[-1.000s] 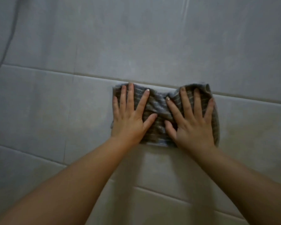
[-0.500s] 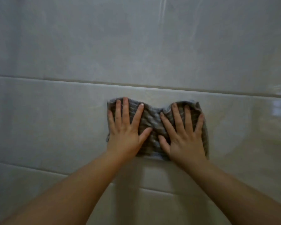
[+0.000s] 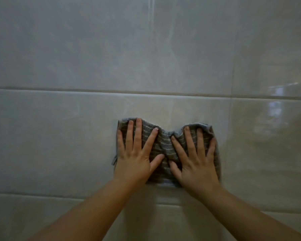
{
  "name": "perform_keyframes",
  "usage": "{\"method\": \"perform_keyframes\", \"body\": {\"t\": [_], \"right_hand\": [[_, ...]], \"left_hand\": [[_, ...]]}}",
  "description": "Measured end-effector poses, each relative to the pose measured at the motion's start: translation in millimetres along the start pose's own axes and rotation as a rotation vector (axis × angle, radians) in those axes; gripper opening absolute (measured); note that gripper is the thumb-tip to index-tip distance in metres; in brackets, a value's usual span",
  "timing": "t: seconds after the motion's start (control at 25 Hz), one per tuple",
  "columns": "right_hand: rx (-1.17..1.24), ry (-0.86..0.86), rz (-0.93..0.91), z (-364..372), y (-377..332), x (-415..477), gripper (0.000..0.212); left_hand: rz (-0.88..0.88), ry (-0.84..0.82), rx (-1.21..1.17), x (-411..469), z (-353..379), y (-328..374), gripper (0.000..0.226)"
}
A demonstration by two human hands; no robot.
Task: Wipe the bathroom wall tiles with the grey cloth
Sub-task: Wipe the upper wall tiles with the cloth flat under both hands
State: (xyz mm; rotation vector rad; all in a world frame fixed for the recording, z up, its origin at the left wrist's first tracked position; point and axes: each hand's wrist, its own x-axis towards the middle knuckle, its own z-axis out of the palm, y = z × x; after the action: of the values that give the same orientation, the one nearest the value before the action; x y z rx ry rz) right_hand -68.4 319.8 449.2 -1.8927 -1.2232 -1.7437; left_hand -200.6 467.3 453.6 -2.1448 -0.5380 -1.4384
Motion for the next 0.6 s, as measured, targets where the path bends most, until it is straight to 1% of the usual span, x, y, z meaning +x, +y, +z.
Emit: {"method": "perform_keyframes", "body": {"t": [0.08,0.2,0.28,0.44,0.6], "right_hand": [[-0.017,0.011,0.033,-6.4,20.7,25.9,0.073],[0.009,-0.006,0.176,-16.3,60.8,67.4,0.073],[0.014,0.001,0.201,-17.1,71.2,66.1,0.071],[0.01,0.04,0.226,-1.5,55.6,6.2,0.072],[0.019,-0.043,0.155,3.3,35.6,-58.3,0.076]], "left_hand": [[-0.027,0.017,-0.016,28.6,-6.7,7.4,0.078],[-0.127,-0.001,-0.053,81.8,-20.1,25.9,0.078],[-0.144,-0.003,-0.052,92.9,-21.2,40.5,0.077],[-0.031,0.048,-0.056,46.9,-2.6,52.7,0.074],[0.08,0.008,-0.016,-12.8,11.0,53.4,0.076]]}}
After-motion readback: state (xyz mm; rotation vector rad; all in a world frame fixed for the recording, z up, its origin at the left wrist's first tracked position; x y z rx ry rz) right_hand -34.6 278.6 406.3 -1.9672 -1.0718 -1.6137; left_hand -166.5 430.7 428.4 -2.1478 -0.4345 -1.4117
